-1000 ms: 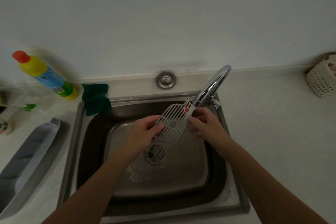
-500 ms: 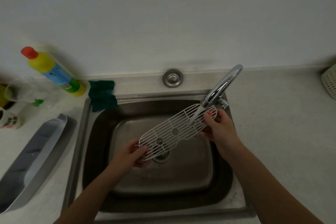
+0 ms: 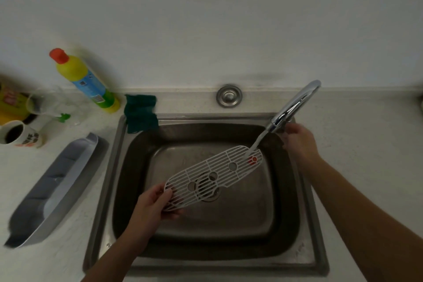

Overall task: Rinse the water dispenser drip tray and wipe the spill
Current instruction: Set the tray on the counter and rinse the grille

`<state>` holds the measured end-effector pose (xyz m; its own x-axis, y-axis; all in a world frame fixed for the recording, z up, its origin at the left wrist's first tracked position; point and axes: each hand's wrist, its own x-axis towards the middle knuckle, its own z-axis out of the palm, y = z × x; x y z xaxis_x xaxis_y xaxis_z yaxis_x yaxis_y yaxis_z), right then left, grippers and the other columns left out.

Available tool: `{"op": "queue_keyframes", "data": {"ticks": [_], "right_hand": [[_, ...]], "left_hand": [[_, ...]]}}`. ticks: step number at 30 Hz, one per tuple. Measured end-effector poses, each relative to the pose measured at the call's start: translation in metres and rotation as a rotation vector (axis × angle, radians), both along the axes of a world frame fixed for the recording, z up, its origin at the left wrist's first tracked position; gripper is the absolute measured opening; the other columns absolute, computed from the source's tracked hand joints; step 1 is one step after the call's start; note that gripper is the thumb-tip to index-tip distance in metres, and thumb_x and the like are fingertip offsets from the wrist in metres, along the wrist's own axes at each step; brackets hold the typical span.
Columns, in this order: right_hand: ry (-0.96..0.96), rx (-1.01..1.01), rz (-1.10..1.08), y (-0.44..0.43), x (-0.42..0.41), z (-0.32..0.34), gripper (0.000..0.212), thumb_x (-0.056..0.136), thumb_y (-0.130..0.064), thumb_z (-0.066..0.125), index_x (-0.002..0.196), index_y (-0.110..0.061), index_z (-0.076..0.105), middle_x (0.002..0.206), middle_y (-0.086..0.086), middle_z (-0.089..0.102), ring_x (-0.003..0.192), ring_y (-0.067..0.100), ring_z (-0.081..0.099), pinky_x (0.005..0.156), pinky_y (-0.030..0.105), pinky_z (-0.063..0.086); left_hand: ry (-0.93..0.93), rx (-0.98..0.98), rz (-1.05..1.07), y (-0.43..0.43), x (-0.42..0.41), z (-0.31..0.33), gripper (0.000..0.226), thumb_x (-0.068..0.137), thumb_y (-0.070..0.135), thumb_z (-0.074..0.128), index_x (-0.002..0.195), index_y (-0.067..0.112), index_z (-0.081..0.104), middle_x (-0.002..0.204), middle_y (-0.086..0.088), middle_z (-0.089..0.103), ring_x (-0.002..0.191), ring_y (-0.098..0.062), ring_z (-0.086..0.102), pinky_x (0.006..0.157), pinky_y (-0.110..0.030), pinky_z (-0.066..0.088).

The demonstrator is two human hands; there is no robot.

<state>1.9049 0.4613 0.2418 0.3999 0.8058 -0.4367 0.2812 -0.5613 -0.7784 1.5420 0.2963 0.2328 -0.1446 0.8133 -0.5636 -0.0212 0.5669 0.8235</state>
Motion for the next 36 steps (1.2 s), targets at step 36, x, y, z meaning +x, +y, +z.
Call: {"op": "queue_keyframes", "data": {"ticks": [36], "right_hand": [[-0.130, -0.040, 0.710, -0.165, -0.053, -0.036, 0.037, 0.090, -0.014, 0.071, 0.127, -0.012, 0.062, 0.120, 0.003, 0.064, 0.101, 0.019, 0.062, 0.090, 0.040, 0.052]], "left_hand": [[0.457, 0.019, 0.140, -0.088, -0.014, 0.058, 0.018, 0.106, 0.020, 0.054, 0.112, 0.012, 0.069, 0.089, -0.012, 0.079, 0.073, -0.027, 0.079, 0.069, -0.045, 0.066]]}}
